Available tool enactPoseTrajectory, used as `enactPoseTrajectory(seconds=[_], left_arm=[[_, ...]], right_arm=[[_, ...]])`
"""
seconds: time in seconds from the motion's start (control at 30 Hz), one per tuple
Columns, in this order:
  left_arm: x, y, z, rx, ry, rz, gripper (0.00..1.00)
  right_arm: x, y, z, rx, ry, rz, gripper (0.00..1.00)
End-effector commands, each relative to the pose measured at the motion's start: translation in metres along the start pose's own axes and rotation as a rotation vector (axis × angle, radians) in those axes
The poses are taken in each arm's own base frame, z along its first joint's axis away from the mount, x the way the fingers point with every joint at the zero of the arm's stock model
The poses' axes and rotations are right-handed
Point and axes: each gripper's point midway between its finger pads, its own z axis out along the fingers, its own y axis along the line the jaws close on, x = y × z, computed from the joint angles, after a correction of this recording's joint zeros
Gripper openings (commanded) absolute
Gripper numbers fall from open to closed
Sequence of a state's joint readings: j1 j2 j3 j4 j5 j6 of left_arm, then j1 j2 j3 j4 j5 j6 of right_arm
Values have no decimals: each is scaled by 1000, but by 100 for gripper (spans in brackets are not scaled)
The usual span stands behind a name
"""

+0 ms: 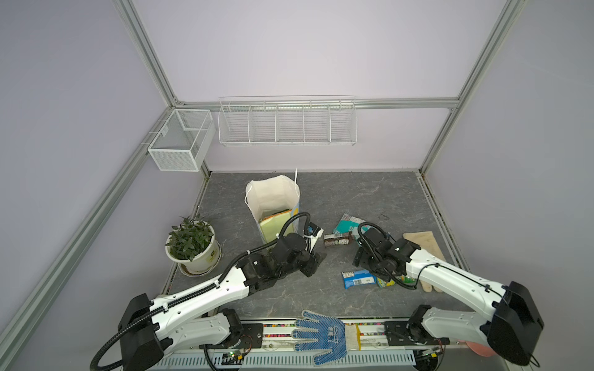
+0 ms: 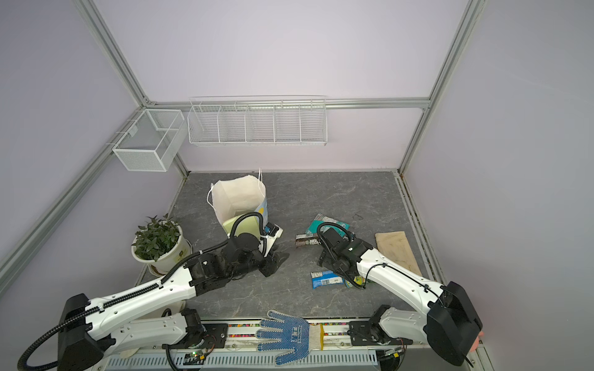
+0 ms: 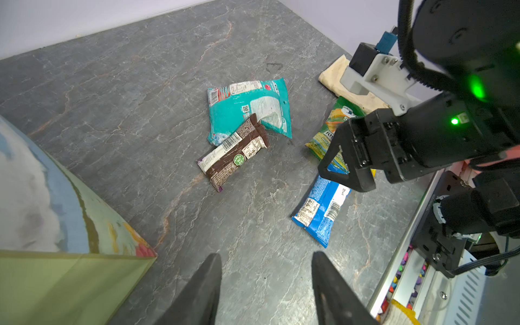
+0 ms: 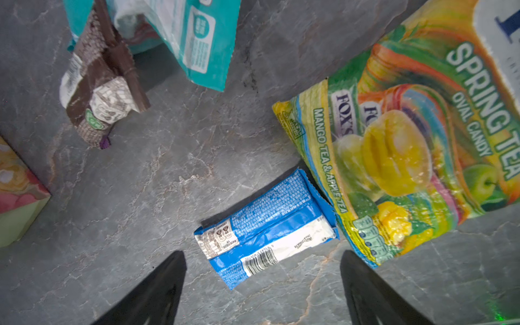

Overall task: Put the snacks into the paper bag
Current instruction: 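Reach the right gripper toward the blue biscuit packet while the left gripper waits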

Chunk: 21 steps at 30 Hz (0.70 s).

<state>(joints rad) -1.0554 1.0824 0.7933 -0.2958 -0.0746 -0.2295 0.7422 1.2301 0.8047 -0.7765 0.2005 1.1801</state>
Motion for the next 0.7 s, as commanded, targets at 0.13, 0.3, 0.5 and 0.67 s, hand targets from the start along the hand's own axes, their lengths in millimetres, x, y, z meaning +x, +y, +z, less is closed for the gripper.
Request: enactPoseTrajectory(seconds=[0.13,0.3,0.5,0.67], left_arm=[[11,5,-5,-16,-34,-68,52],[27,7,-3,-15,-26,-107,52],[37,9,-3,-24,-12,-113,52],[36,10,-6,-30,-22,-113,52]], right_arm=[[6,7,15,4,26,100,89],[14,11,24,-10,67,129,89],[27,1,35,50,125,191,89],[35,-9,37,111,158,243,89]])
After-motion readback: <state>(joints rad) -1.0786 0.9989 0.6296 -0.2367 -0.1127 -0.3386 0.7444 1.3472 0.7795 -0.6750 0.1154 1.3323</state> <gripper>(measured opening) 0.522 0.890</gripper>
